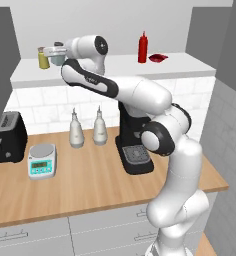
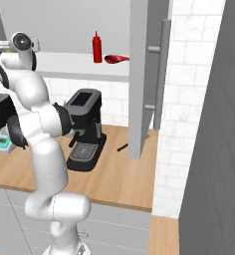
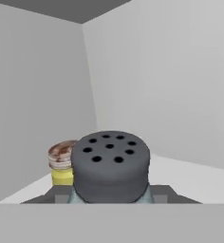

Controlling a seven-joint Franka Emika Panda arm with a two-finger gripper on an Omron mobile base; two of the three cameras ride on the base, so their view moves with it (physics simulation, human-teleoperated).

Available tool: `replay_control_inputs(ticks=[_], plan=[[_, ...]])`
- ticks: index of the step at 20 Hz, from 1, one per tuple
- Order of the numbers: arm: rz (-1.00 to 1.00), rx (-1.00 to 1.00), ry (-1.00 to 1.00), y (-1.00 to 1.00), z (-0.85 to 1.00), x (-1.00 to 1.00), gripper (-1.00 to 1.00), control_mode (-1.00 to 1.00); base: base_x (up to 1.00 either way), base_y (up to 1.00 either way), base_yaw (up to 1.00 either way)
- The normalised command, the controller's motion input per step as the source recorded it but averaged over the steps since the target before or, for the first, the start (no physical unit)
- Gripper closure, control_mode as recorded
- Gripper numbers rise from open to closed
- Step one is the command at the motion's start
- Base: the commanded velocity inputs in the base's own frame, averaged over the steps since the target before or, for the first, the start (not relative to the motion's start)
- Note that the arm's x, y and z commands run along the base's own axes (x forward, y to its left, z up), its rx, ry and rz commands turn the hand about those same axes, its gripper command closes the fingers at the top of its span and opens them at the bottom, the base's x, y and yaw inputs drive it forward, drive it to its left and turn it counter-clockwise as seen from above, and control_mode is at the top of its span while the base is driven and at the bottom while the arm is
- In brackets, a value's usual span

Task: Put the shaker and condiment bottle from the counter next to their counterparts in the cabinet.

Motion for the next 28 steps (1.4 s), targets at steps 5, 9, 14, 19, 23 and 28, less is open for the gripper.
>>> replay_control_inputs(ticks=[5, 9, 14, 19, 23, 28], plan=[[0.00, 0.00, -0.01, -0.01, 0.00, 0.00, -1.00, -1.00, 0.00, 0.00, 0.00], [0.00, 0.00, 0.00, -0.17, 0.00, 0.00, -1.00, -1.00, 0.00, 0.00, 0.00], [0.00, 0.01, -0.02, -0.43, 0.00, -0.16, -1.00, -1.00, 0.00, 0.00, 0.00], [0.03, 0.00, -0.06, -0.36, 0.00, -0.66, -1.00, -1.00, 0.00, 0.00, 0.00], [0.03, 0.00, -0.09, -0.32, 0.00, -0.84, -1.00, -1.00, 0.00, 0.00, 0.00], [0.01, 0.00, -0.16, -0.41, 0.00, -0.98, -1.00, -1.00, 0.00, 0.00, 0.00]])
